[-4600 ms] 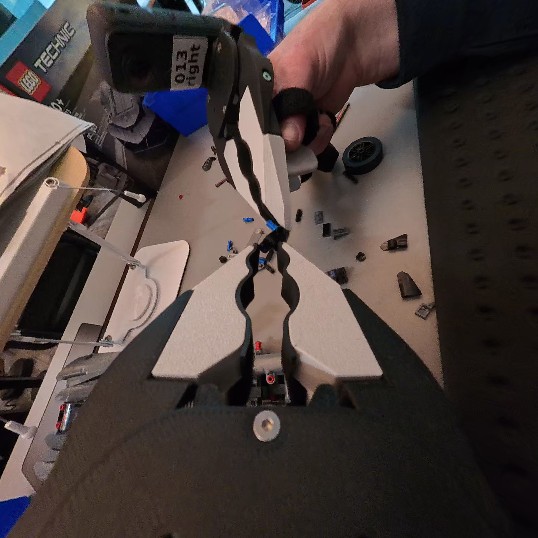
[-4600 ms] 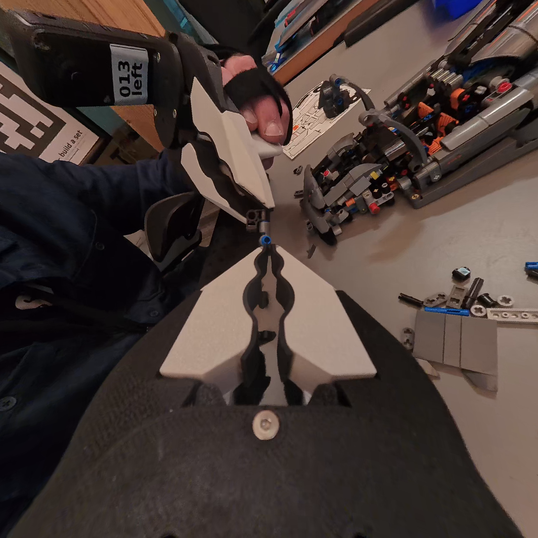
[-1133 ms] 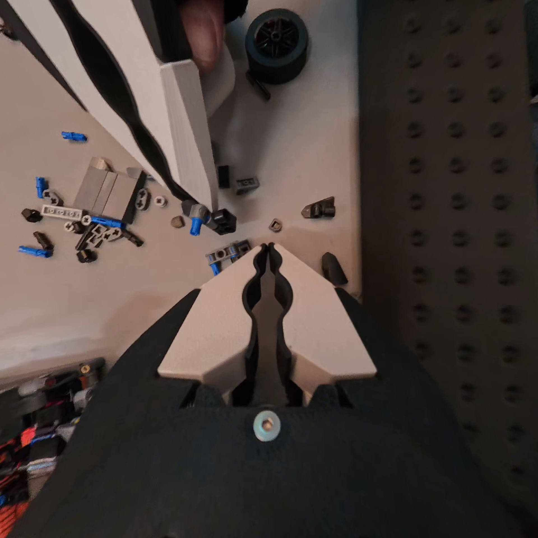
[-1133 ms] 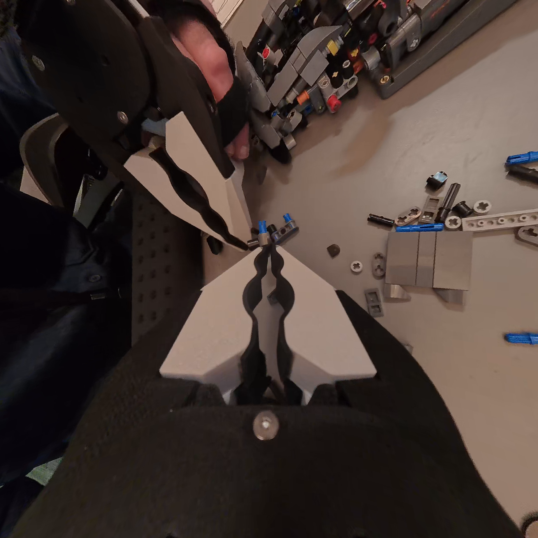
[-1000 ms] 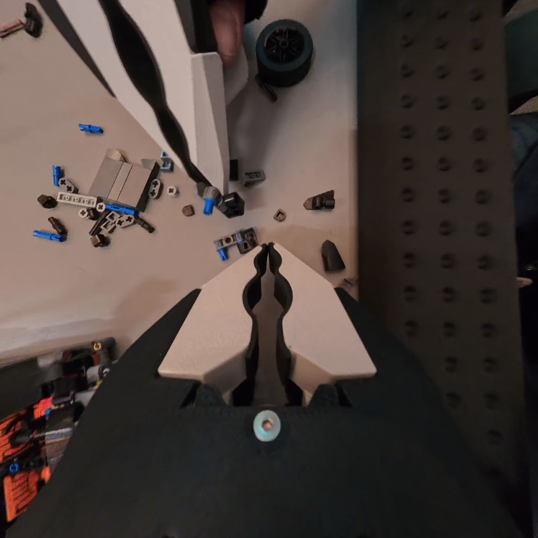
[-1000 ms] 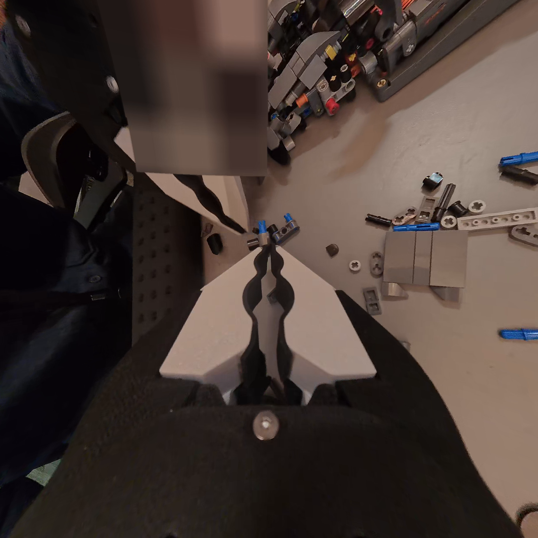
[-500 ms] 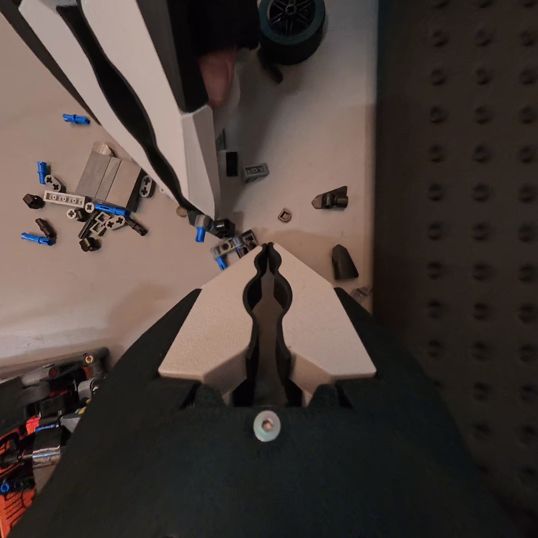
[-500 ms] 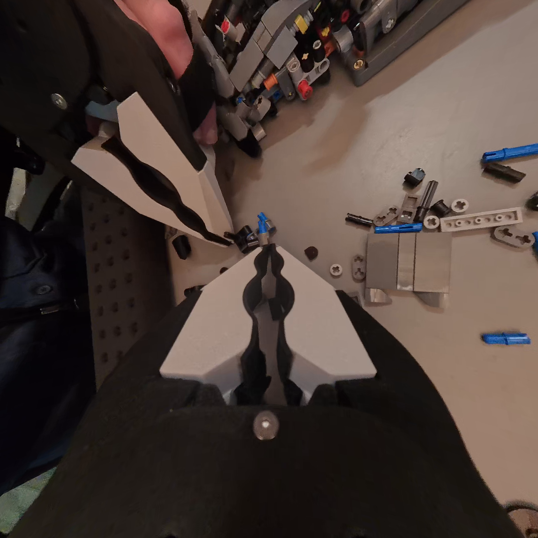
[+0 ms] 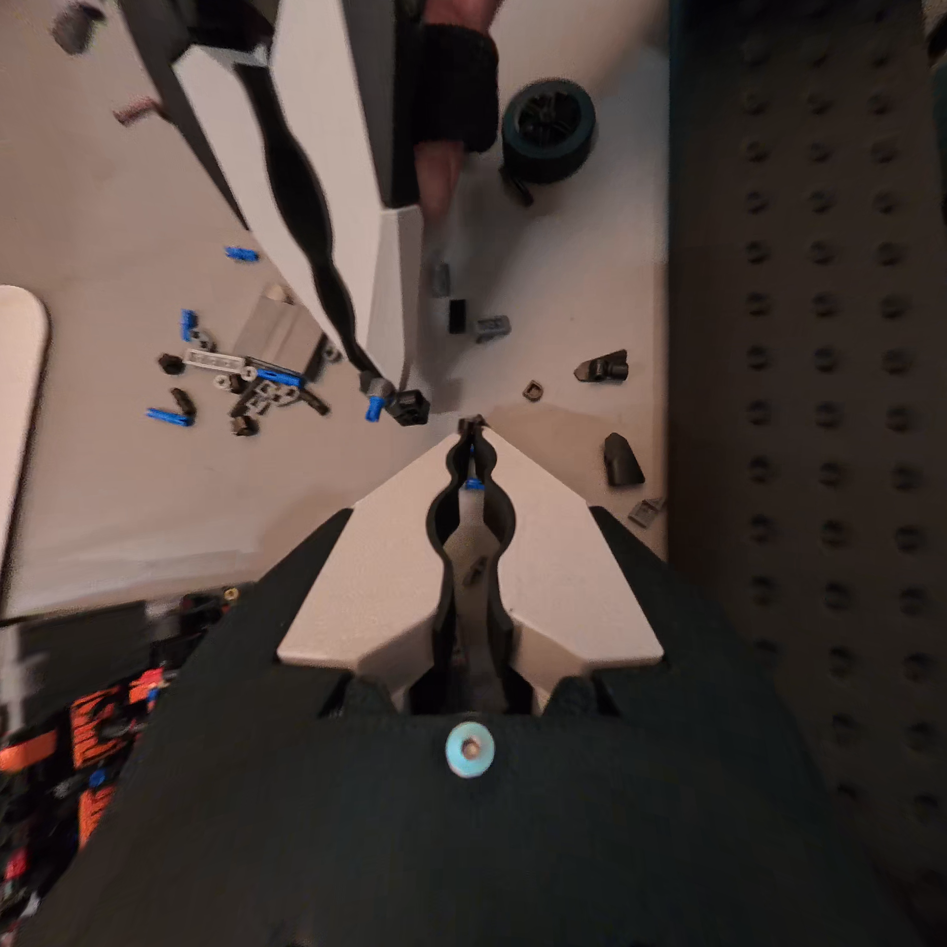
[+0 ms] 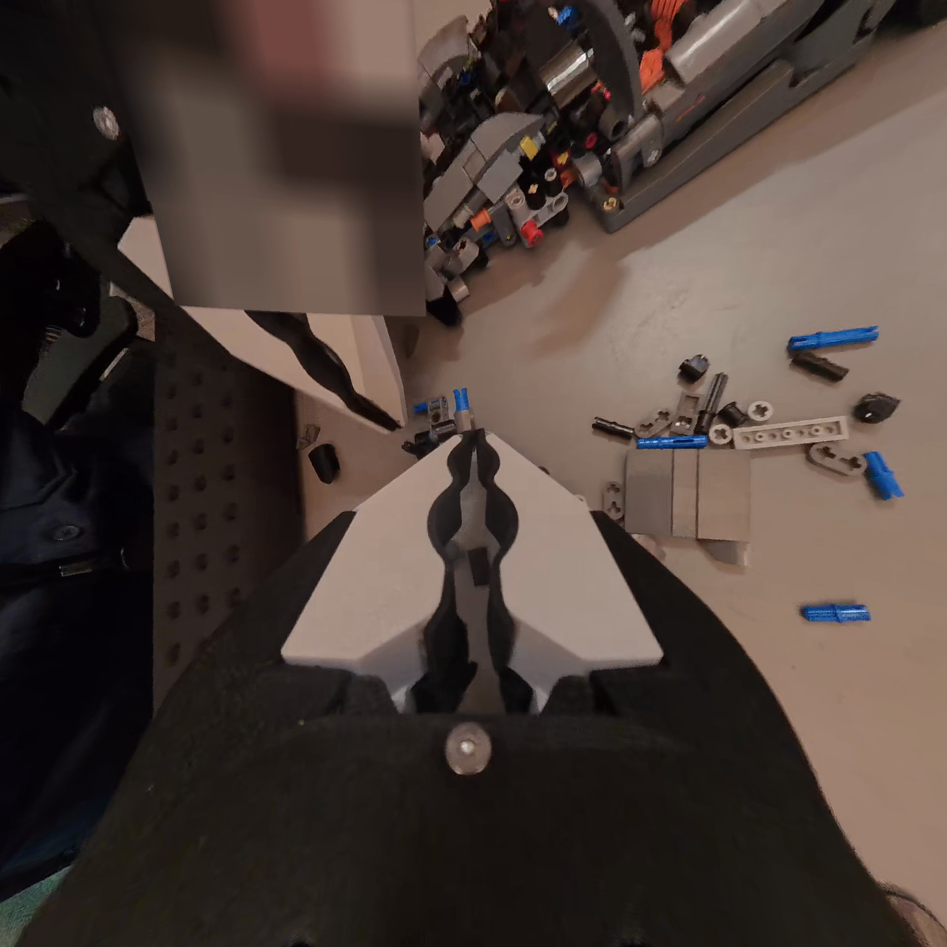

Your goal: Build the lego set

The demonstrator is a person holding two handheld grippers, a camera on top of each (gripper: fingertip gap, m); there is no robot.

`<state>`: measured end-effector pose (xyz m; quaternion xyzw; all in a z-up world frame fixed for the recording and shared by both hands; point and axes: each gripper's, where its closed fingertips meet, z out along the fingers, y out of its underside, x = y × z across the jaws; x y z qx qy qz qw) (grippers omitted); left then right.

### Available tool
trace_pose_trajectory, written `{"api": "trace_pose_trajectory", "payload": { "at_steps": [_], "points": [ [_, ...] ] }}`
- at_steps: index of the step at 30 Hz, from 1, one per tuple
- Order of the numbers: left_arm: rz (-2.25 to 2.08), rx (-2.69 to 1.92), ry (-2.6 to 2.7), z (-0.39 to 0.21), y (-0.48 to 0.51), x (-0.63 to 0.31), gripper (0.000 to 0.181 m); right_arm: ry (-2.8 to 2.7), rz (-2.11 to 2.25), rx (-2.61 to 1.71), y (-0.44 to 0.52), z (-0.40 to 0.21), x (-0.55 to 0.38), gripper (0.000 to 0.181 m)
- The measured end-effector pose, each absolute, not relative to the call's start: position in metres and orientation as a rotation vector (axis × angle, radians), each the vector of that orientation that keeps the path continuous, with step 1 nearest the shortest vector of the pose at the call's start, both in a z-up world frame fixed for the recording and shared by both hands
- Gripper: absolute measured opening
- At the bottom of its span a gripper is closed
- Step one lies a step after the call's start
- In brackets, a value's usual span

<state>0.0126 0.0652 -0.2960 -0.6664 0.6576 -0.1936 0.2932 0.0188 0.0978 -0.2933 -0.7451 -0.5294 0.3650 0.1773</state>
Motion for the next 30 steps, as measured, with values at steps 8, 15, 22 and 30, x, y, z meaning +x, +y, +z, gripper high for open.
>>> {"api": "trace_pose_trajectory", "payload": {
  "at_steps": [8, 15, 22, 30],
  "points": [
    [-0.463, -1.701, 1.524, -0.255, 0.094, 0.004, 0.019, -1.53, 1.015, -1.956, 0.095, -0.273, 0.012, 0.0],
    [-0.422, -1.662, 1.55, -0.258, 0.094, 0.008, 0.014, -1.584, 0.99, -1.89, 0.089, -0.269, 0.008, 0.0],
    [-0.462, -1.656, 1.549, -0.258, 0.092, 0.009, 0.005, -1.574, 0.987, -1.88, 0.09, -0.267, 0.008, 0.0],
    [-0.48, -1.672, 1.53, -0.258, 0.094, 0.006, 0.005, -1.541, 1.006, -1.866, 0.094, -0.262, 0.008, 0.0]
  ]
}}
